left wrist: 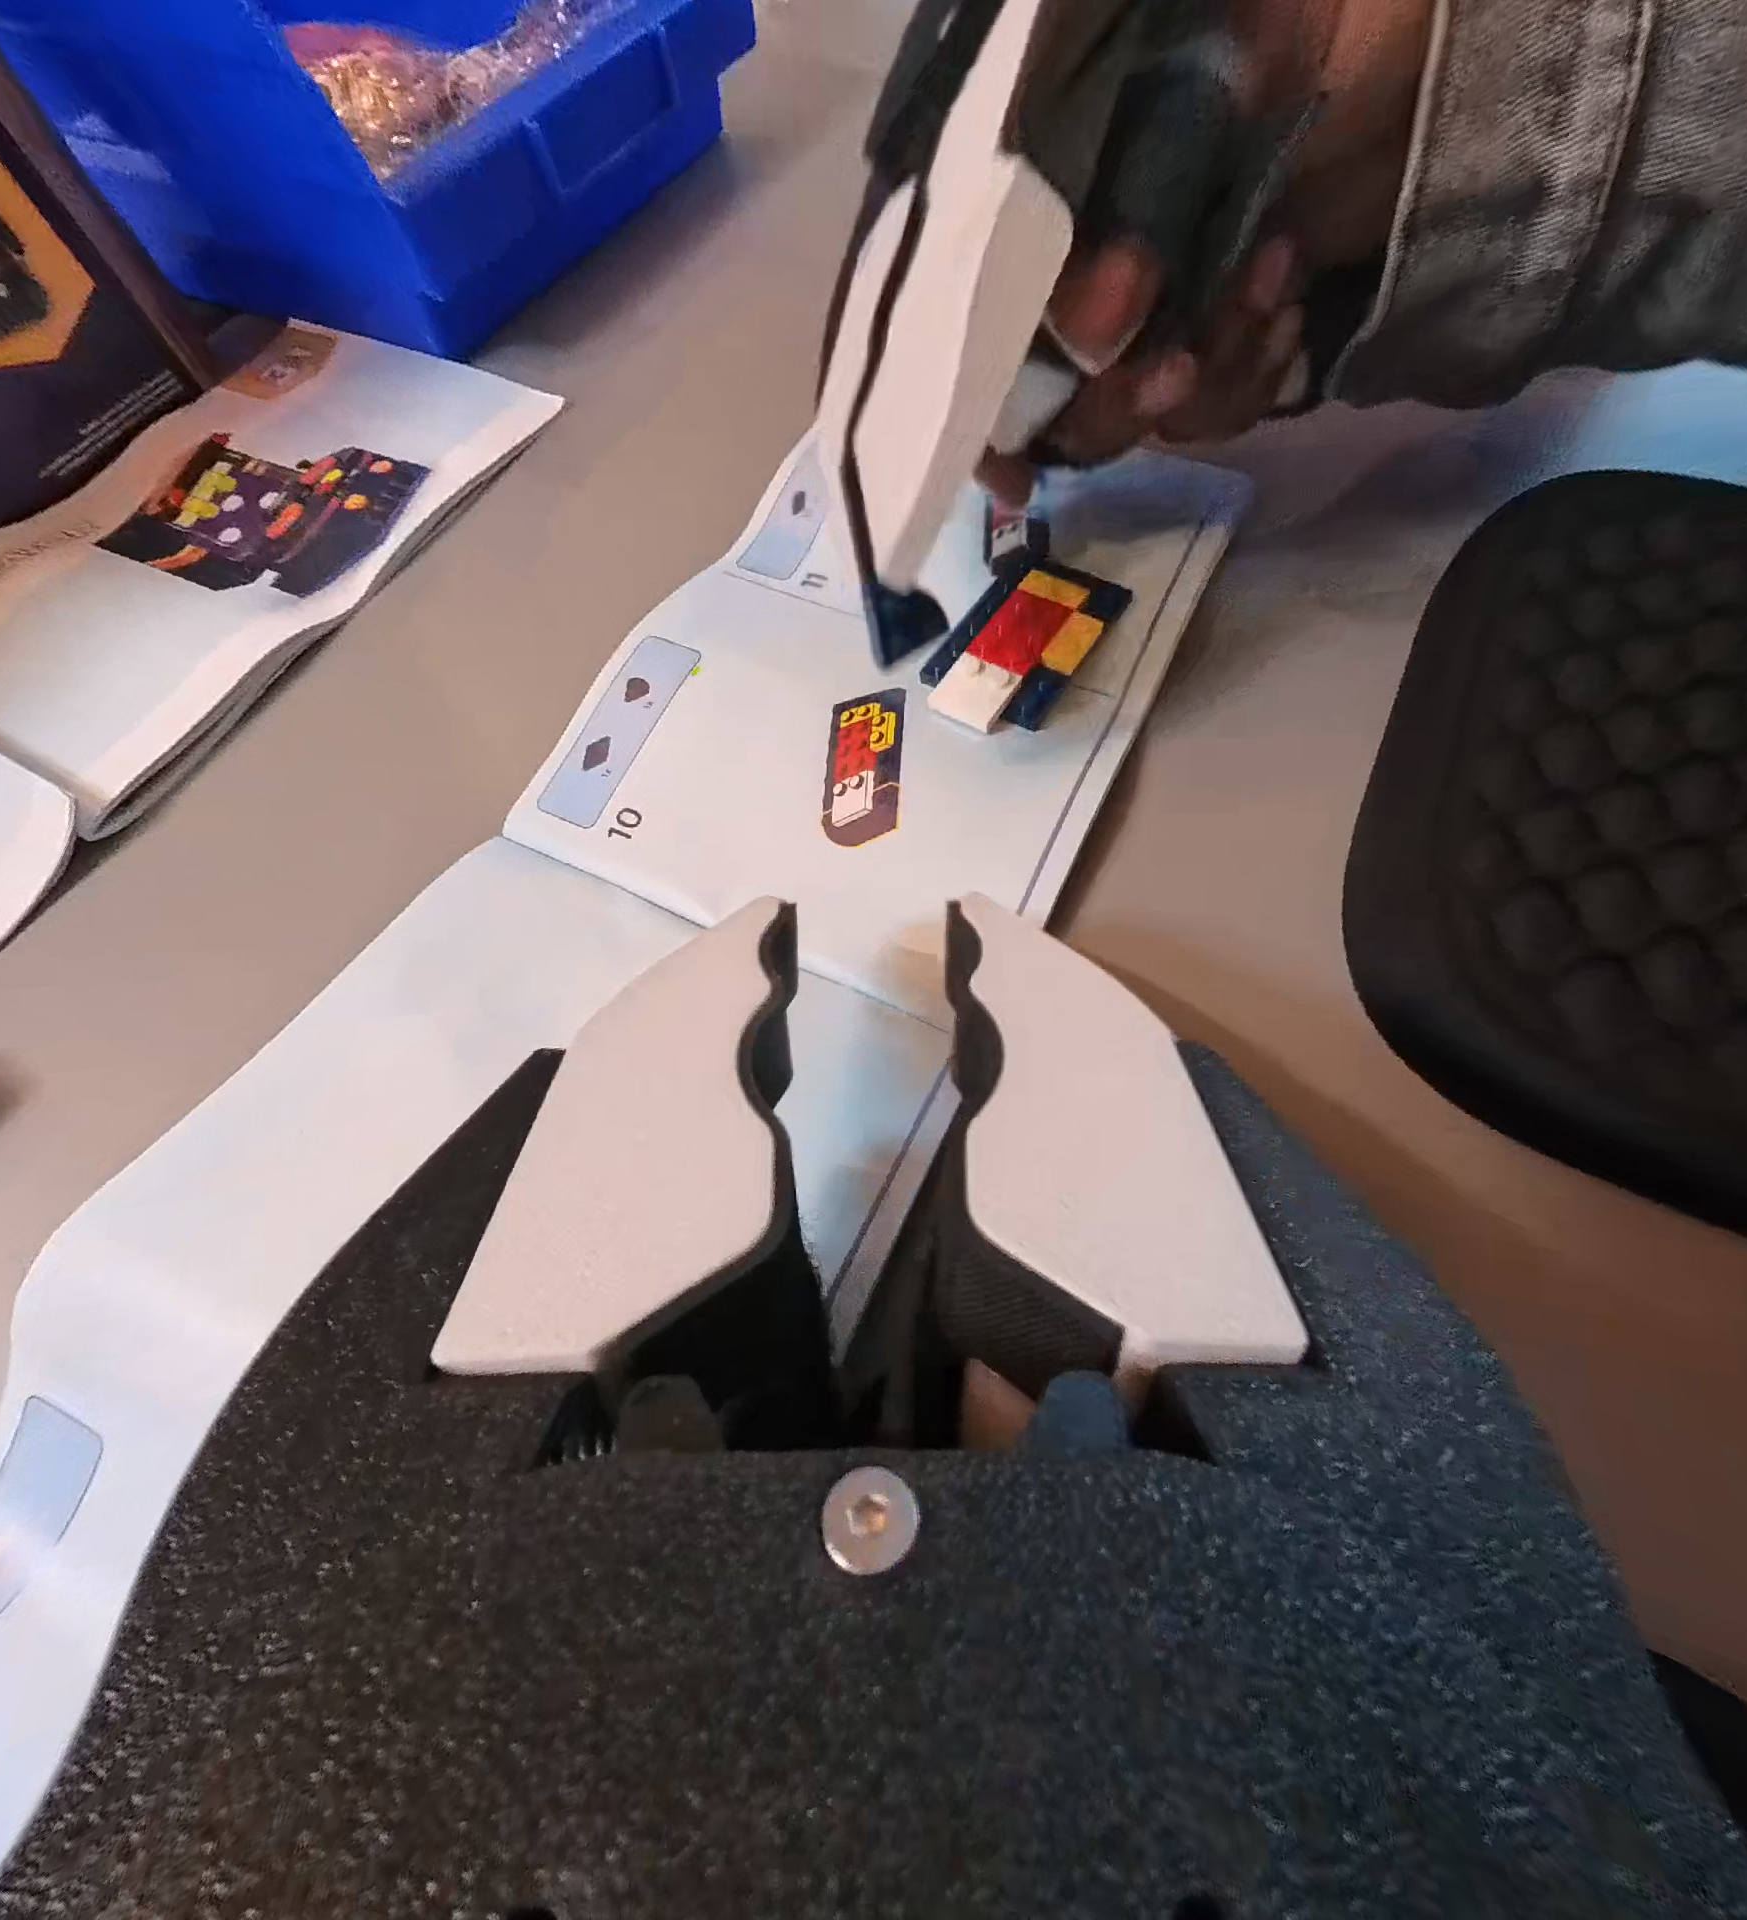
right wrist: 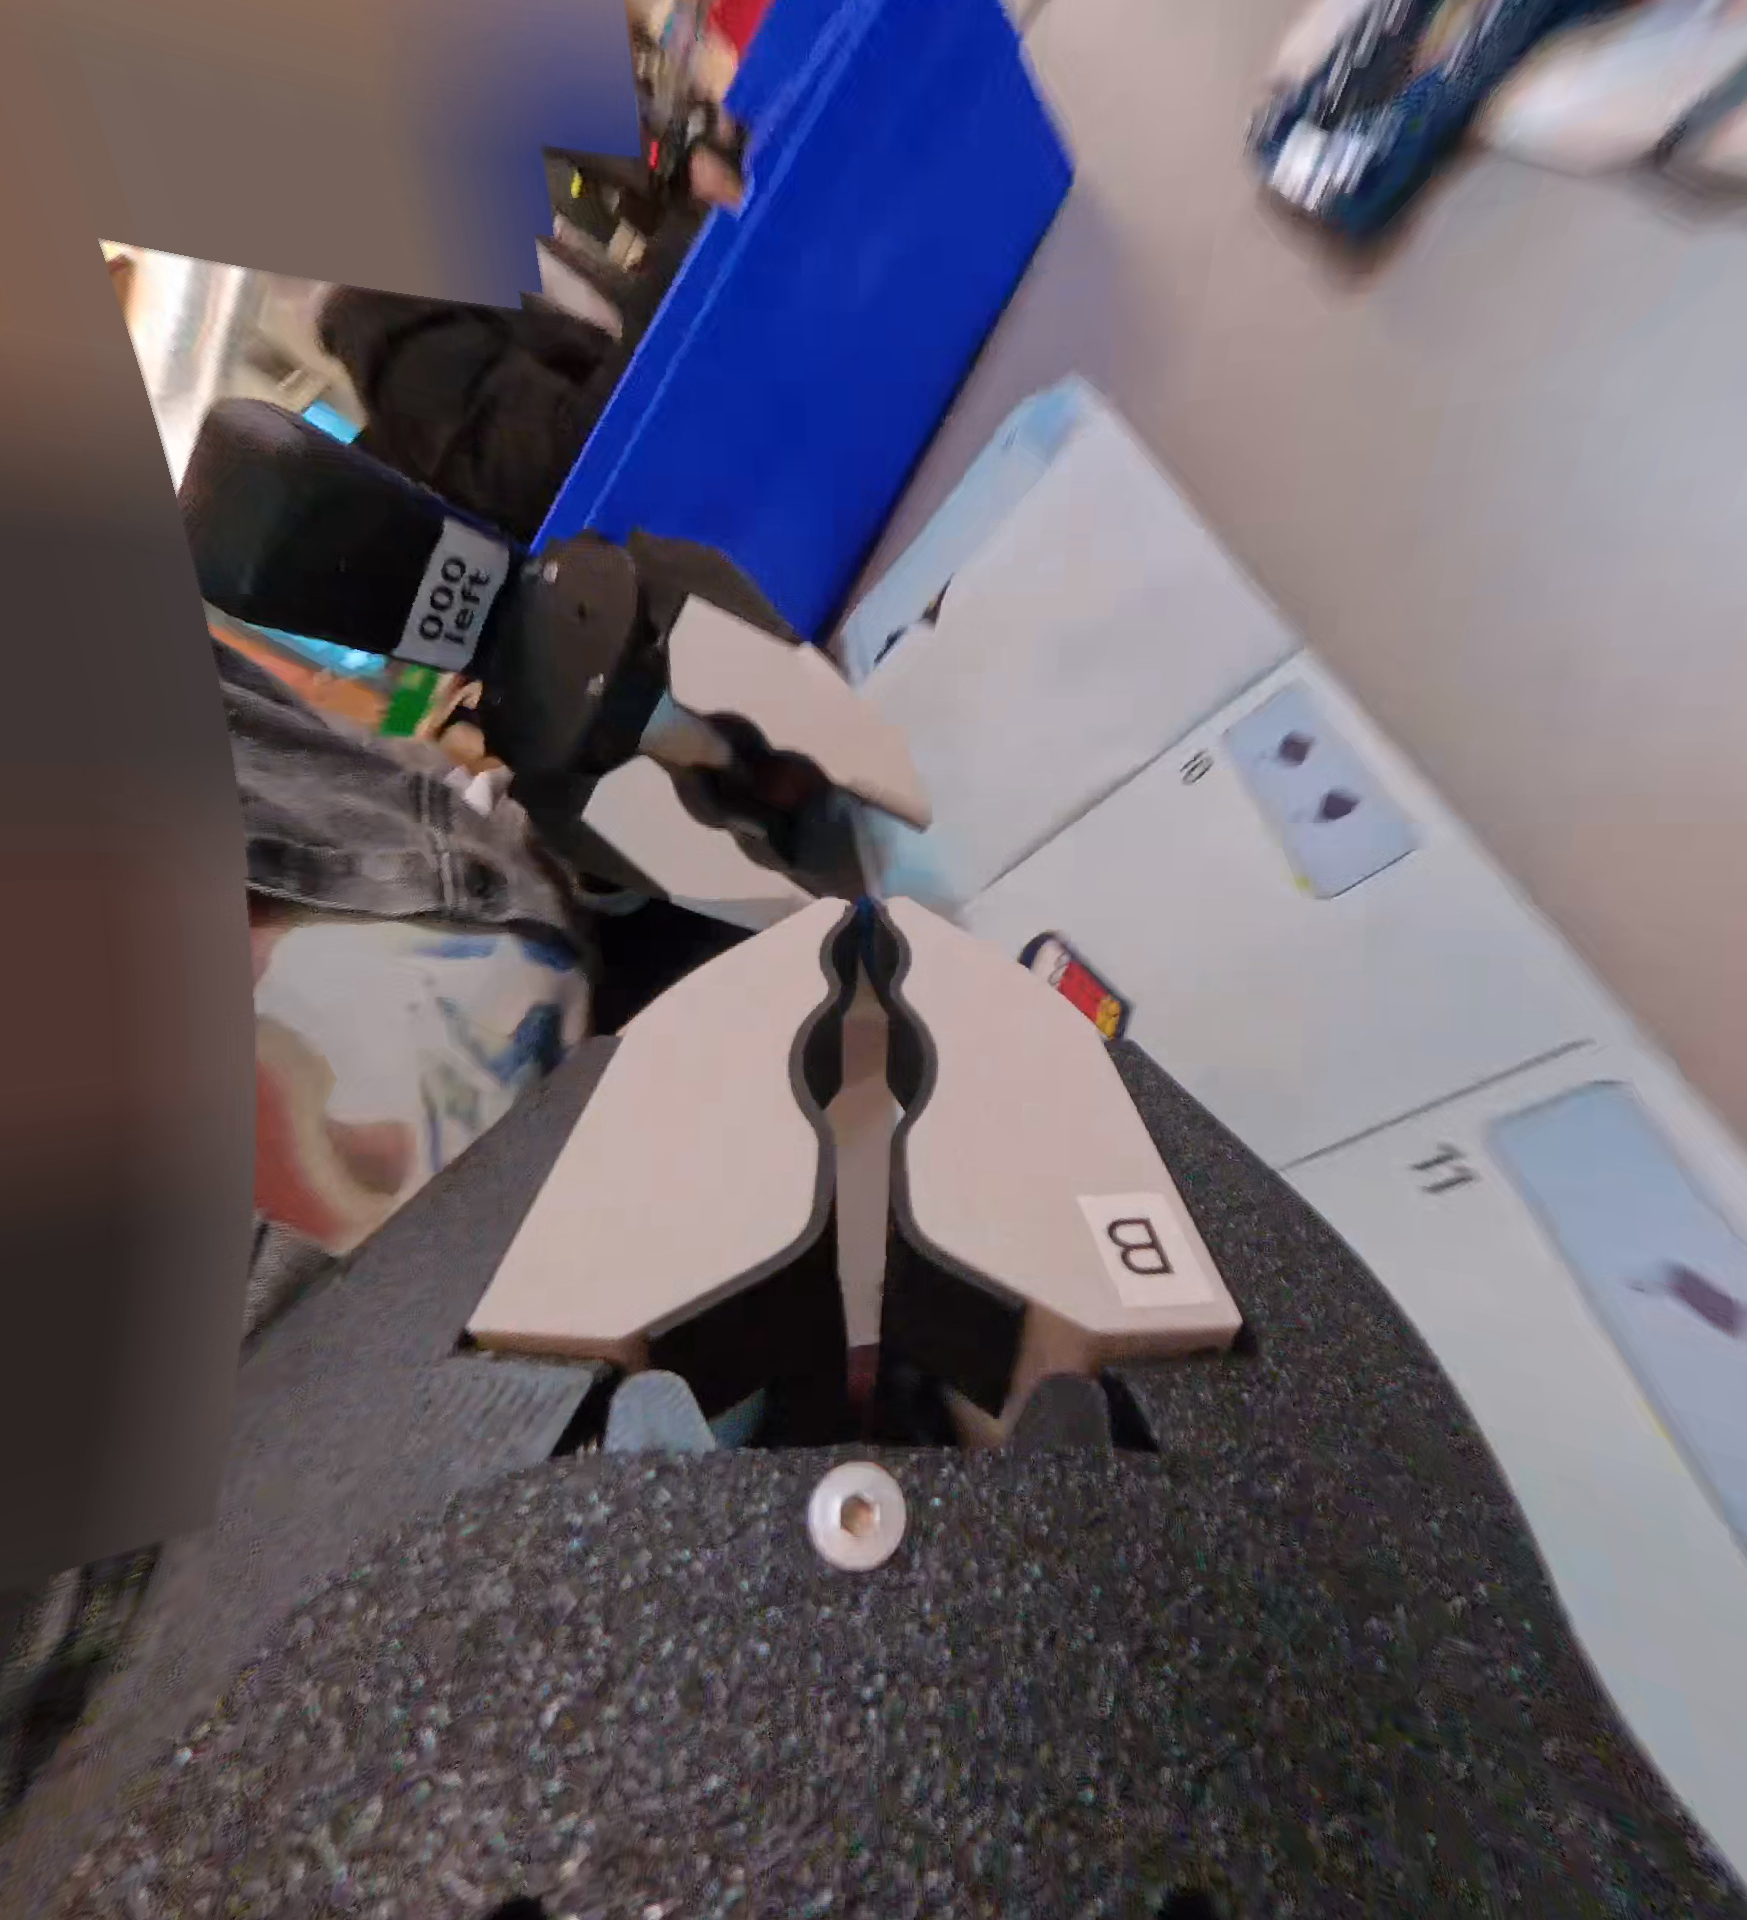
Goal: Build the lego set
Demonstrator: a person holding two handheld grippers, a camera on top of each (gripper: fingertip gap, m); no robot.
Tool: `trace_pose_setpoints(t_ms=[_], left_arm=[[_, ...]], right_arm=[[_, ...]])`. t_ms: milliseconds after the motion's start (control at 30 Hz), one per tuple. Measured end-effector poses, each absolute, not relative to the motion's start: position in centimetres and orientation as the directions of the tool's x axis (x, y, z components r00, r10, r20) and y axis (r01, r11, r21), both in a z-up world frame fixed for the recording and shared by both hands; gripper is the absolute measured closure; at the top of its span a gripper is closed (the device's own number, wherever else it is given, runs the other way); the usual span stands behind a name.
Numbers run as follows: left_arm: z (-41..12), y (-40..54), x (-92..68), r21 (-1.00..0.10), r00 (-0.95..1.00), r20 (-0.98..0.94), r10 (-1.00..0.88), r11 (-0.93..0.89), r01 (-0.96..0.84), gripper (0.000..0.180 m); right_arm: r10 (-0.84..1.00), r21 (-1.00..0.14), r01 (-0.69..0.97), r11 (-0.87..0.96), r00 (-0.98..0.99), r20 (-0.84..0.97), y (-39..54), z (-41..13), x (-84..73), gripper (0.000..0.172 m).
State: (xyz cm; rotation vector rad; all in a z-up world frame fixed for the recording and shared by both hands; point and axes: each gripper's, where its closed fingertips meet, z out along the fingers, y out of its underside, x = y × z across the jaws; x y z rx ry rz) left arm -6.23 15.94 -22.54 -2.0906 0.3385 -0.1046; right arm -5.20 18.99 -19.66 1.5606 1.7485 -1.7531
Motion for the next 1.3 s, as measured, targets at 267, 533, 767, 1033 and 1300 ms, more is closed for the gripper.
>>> trace_pose_setpoints(t_ms=[267, 533, 767, 1033, 1300], left_arm=[[-22.5, 15.5, -6.3, -0.845, 0.955, -0.066, -0.289, -0.493, -0.208, 0.151], [-22.3, 15.5, -6.5, -0.856, 0.957, -0.053, -0.284, -0.481, -0.190, 0.156], [-23.1, 15.4, -6.3, -0.823, 0.949, -0.111, -0.294, -0.508, -0.253, 0.156], [-23.0, 15.4, -6.3, -0.832, 0.952, -0.090, -0.292, -0.503, -0.233, 0.156], [-23.2, 15.4, -6.3, -0.822, 0.950, -0.107, -0.294, -0.511, -0.251, 0.156]], right_arm=[[0.411, -0.416, 0.906, -0.077, -0.351, -0.841, 15.1, -21.8, -6.6, 0.170], [0.413, -0.376, 0.922, -0.095, -0.307, -0.857, 15.6, -22.0, -7.4, 0.170], [0.455, -0.361, 0.930, -0.069, -0.293, -0.841, 16.4, -23.0, -7.3, 0.170], [0.428, -0.359, 0.932, -0.056, -0.302, -0.852, 16.5, -22.9, -6.5, 0.170], [0.516, -0.369, 0.928, 0.040, -0.336, -0.788, 16.9, -24.2, -7.1, 0.168]])
